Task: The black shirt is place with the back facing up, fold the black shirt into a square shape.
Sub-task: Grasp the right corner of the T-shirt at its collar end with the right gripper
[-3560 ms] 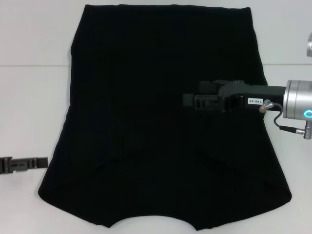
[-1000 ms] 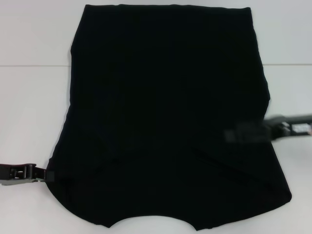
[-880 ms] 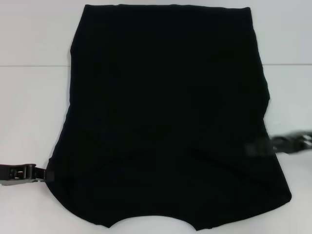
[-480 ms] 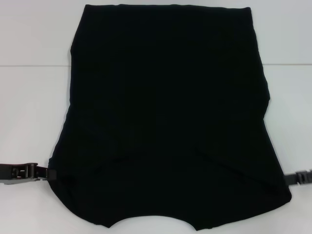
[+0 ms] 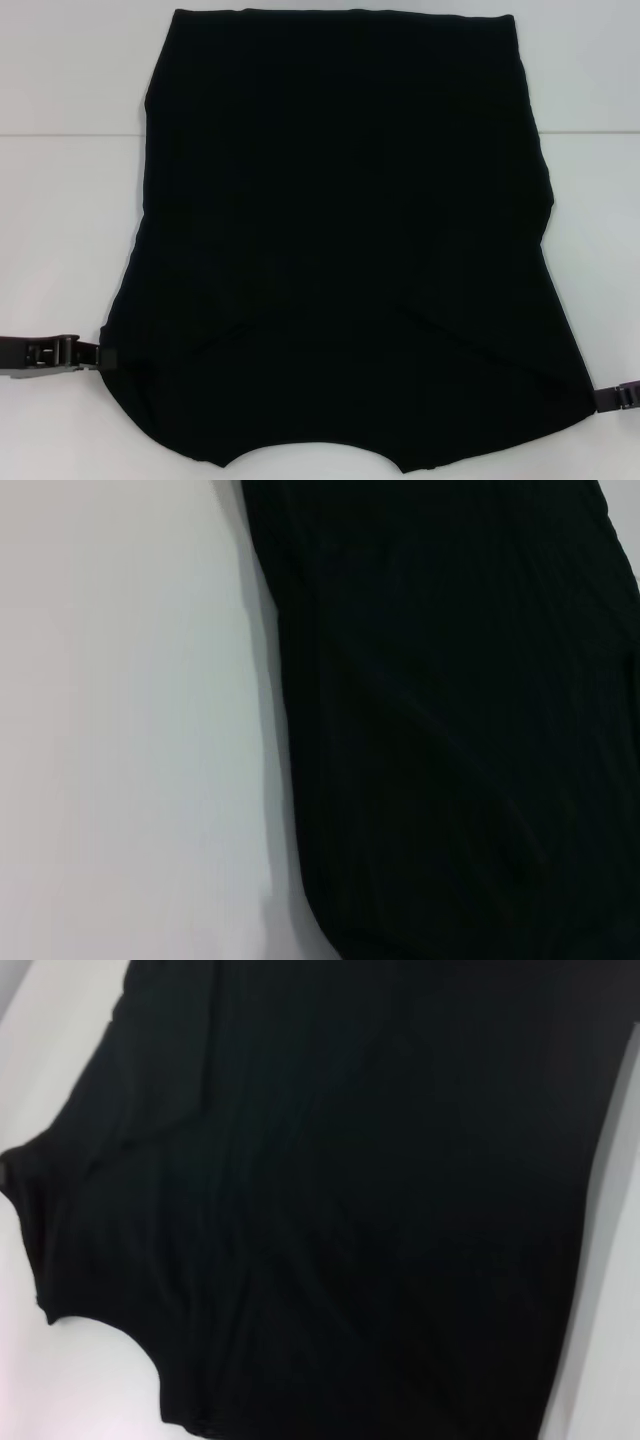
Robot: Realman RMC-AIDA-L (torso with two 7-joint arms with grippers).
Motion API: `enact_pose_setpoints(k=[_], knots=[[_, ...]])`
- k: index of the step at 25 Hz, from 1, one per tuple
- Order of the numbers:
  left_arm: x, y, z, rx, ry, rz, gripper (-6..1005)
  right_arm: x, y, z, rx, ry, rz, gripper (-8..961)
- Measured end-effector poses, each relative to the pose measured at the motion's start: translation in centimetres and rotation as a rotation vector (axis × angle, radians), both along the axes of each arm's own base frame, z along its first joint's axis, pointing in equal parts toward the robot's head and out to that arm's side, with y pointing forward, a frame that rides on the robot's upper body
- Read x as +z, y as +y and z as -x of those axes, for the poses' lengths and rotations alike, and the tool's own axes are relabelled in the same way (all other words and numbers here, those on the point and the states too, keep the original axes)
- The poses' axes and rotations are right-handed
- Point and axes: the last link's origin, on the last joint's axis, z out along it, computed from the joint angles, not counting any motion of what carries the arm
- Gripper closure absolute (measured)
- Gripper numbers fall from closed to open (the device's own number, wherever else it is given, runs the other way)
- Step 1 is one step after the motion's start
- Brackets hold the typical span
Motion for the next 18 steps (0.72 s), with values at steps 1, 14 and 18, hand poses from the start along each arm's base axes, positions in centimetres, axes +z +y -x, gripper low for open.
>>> enact_pose_setpoints(k=[1,14,18], knots=[[0.0,0.0,0.0,0.001,0.000,0.000,954,-0.1,0.1,0.1,0.002,-0.002,0.003,76],[0.0,-0.1,0.1,0.000,0.001,0.000,954,-2.3,0.8,0.9,0.008,-0.038,0.036,75],[0.0,0.0,0.0,-0.003,0.002,0.000,954,-2.5,1.0,1.3,0.019,-0.032,0.036,75]])
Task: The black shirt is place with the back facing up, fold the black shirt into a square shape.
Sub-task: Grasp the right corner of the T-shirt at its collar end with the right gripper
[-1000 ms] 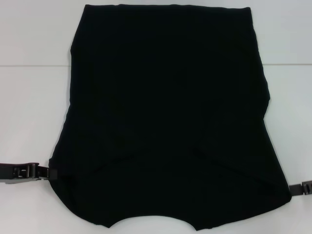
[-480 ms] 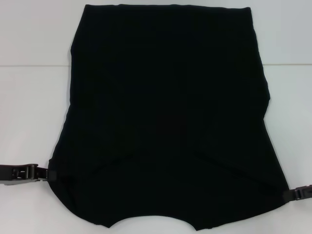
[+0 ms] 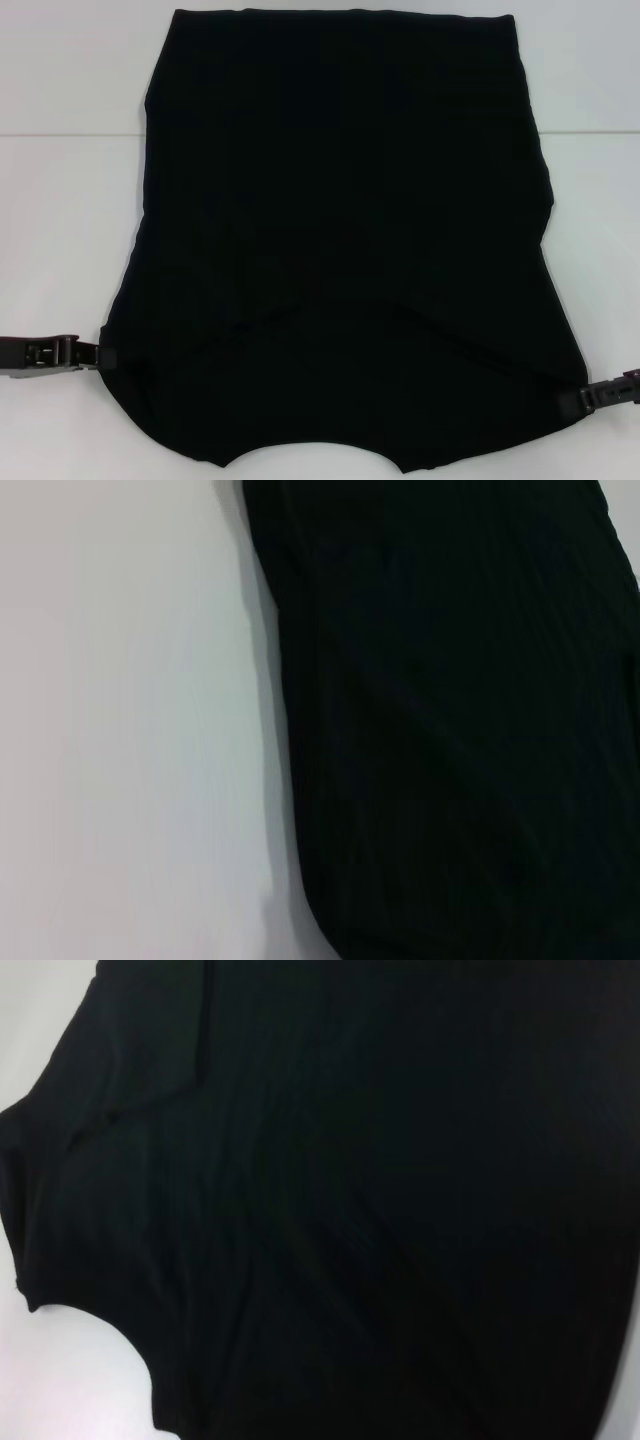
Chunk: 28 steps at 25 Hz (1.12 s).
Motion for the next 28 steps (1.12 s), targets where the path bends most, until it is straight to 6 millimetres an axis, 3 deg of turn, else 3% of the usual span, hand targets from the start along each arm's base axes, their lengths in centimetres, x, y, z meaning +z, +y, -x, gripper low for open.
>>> enact_pose_setpoints(k=[14,22,28], knots=[[0.1,0.2,-0.1,-0.013,0.001,-0.007,953,-1.7,1.0,2.3,0.048,0.033,0.032,75],[0.1,0.1,0.0,-0.014,0.003,-0.010,953,-1.7,0.9,2.4,0.044,0.032,0.046,76],[0.1,0.1,0.0,-0.019,0.006,-0.010,953,-2.0,0.7,2.3,0.018,0.025,0.053,304]])
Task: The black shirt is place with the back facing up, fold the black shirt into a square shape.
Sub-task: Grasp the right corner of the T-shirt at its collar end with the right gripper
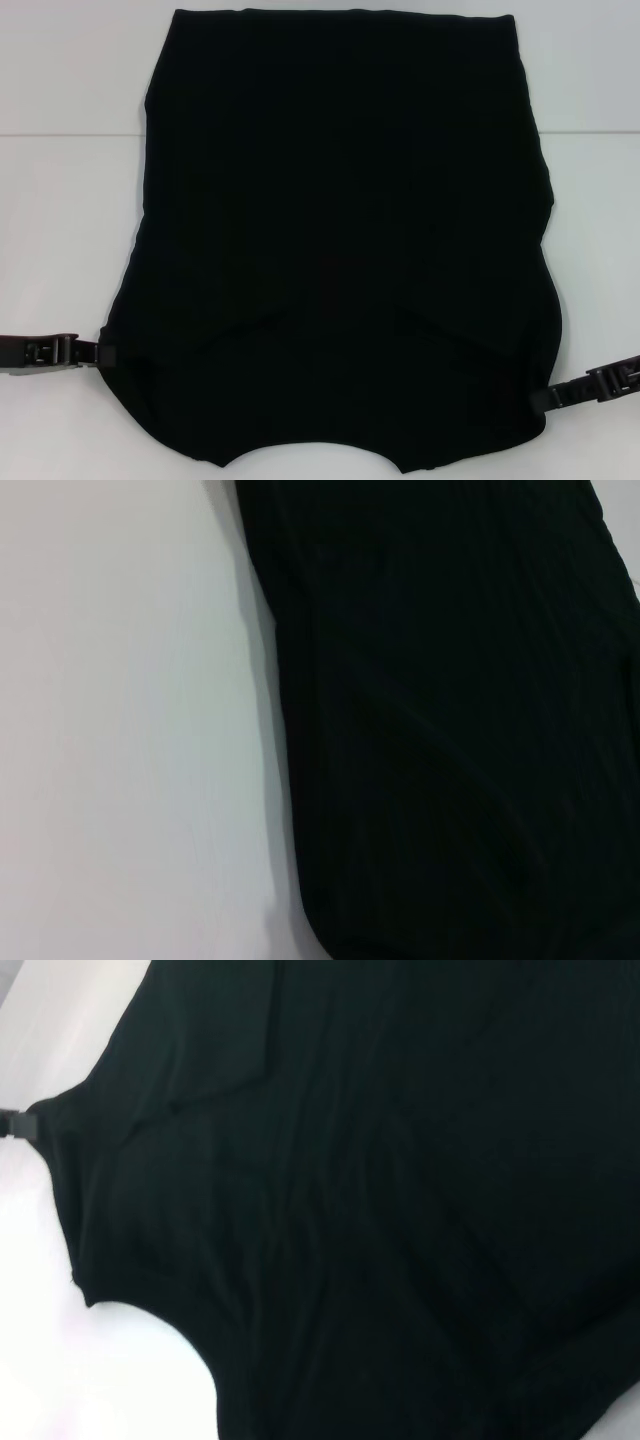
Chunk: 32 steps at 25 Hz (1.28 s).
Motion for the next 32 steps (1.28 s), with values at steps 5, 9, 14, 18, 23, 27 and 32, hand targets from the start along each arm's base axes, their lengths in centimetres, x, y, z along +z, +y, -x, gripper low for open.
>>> enact_pose_setpoints(k=[5,9,14,18,23,27,32], knots=[[0.0,0.0,0.0,-0.006,0.003,-0.001,953,0.2,0.0,-0.3,-0.031,-0.002,-0.014,506],[0.0,0.0,0.0,-0.008,0.005,-0.002,953,0.2,0.0,-0.5,-0.047,-0.005,-0.023,695],[0.0,0.0,0.0,-0.014,0.008,-0.004,953,0.4,0.1,-0.6,-0.056,-0.005,-0.034,947],[0.0,0.1,0.0,-0.014,0.008,-0.005,953,0.6,0.0,-0.9,-0.057,-0.004,-0.039,950],[0.0,0.1,0.0,-0.014,0.008,-0.005,953,0.9,-0.3,-1.2,-0.072,-0.002,-0.039,953],[0.0,0.1,0.0,-0.014,0.007,-0.005,953,0.9,-0.4,-1.3,-0.079,-0.001,-0.037,920],[0.0,0.1,0.0,-0.015,0.006,-0.005,954,0.9,-0.4,-1.3,-0.085,0.002,-0.039,787]])
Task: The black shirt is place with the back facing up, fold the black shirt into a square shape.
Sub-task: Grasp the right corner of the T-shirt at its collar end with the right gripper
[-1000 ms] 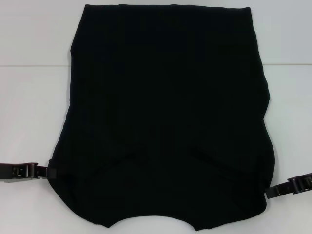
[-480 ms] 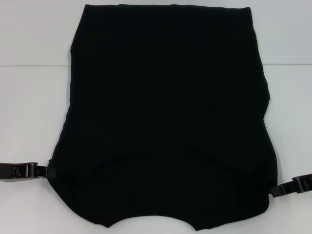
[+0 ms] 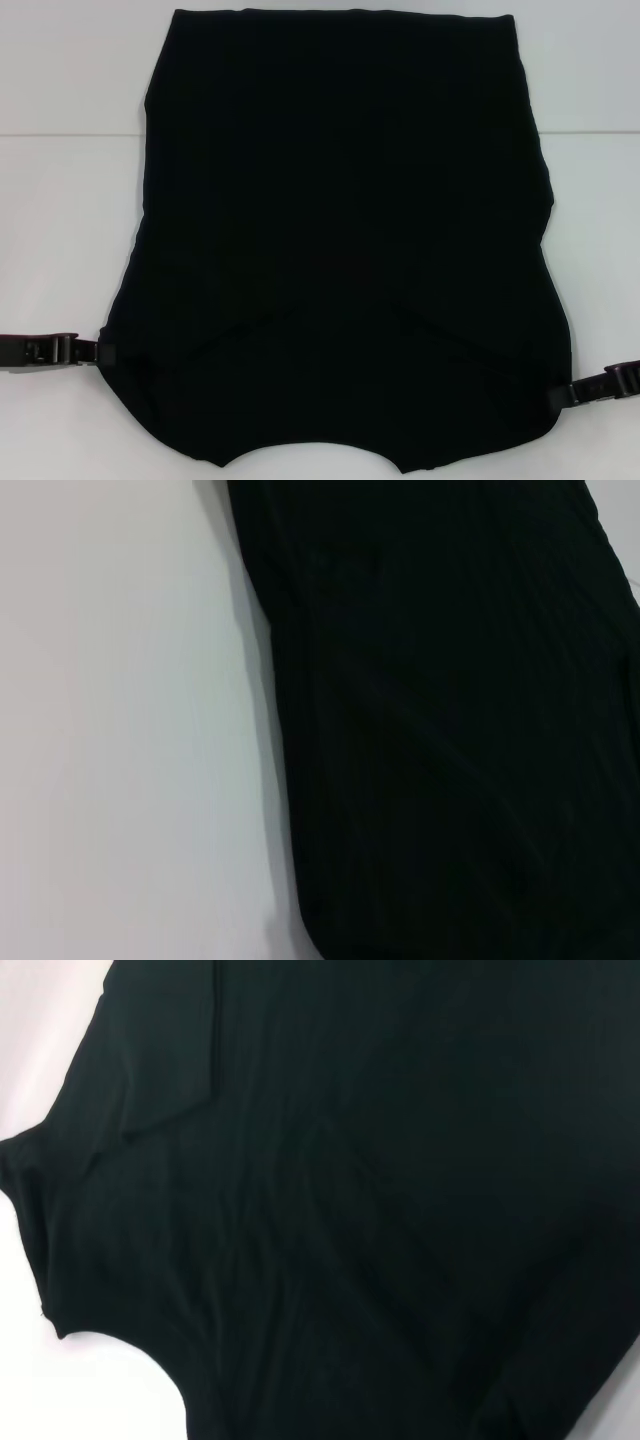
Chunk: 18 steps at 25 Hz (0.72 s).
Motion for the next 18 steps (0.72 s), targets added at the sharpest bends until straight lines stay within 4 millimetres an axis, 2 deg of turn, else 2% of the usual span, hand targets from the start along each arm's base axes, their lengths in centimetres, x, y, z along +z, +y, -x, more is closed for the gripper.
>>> enact_pose_setpoints(k=[8,11,18], knots=[[0.03,0.17,-0.14,-0.005,0.000,0.000,954,0.47,0.15,-0.18,-0.029,0.006,-0.022,460],[0.12,0.26,-0.13,-0.006,0.004,-0.003,953,0.52,0.14,-0.32,-0.045,0.005,-0.026,425],[0.25,0.46,-0.07,-0.007,0.012,-0.011,953,0.25,0.26,-0.11,-0.054,-0.006,-0.008,425]])
